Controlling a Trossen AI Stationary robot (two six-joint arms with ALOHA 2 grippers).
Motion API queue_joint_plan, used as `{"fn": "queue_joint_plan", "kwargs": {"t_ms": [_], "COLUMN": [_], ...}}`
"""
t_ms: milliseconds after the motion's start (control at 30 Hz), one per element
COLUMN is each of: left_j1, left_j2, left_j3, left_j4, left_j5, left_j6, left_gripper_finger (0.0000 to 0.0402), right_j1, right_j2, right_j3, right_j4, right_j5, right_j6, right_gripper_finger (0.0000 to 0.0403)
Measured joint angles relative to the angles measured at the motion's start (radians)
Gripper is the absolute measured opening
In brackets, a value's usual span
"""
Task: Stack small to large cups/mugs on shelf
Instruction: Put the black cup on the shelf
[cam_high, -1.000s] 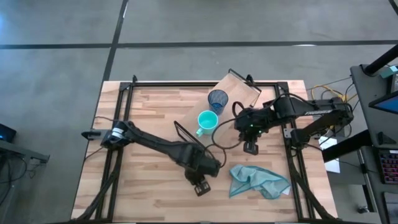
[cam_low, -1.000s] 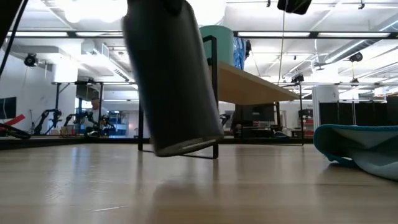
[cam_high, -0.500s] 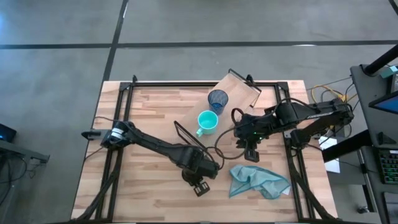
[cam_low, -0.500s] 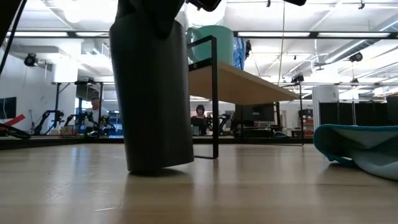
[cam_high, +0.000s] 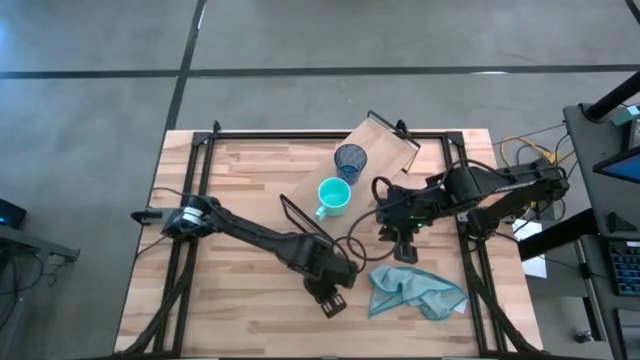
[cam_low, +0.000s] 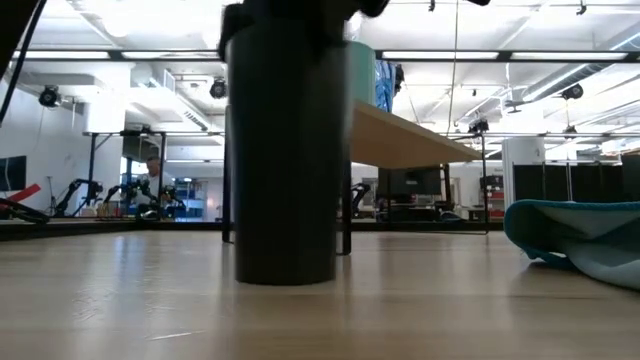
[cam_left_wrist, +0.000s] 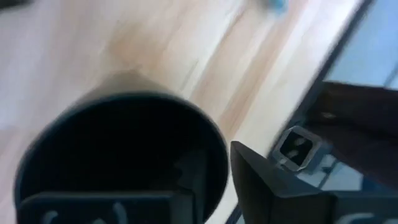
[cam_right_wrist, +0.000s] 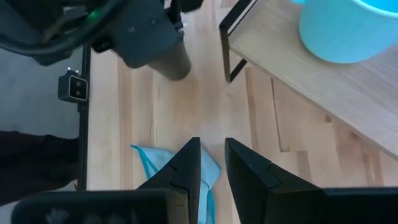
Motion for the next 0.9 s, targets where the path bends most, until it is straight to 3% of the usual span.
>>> {"fn": "queue_joint_plan", "kwargs": {"t_ms": [300,567,767,900], "left_j1": [0.001,0.001,0.001,-0.005], "left_j2": [-0.018,-0.021,-0.041,-0.104], "left_j3": [0.017,0.047,0.060,0.067], "left_j4": [0.157,0.155,0.154,0.151], "left_j5": [-0.003,-0.034,-0.062,-0.148], "left_j6": [-0.028,-0.052,-0.050,-0.009], "left_gripper_finger": [0.0079,0.0079,0.0079,0.0079], "right_j1": [0.072,0.173,0.238,0.263], "right_j2": [-0.001,-0.001,0.006,0.015], "right_j3": [0.000,0.000,0.000,-0.005], "right_j4": [-0.002,0.022,0.158,0.209], "right_j5": [0.000,0.000,0.003,0.012], "right_j6": [-0.049,-0.106,-0.132,-0.158], "right_gripper_finger": [0.0068,0.0068,0.0068,0.0068]}}
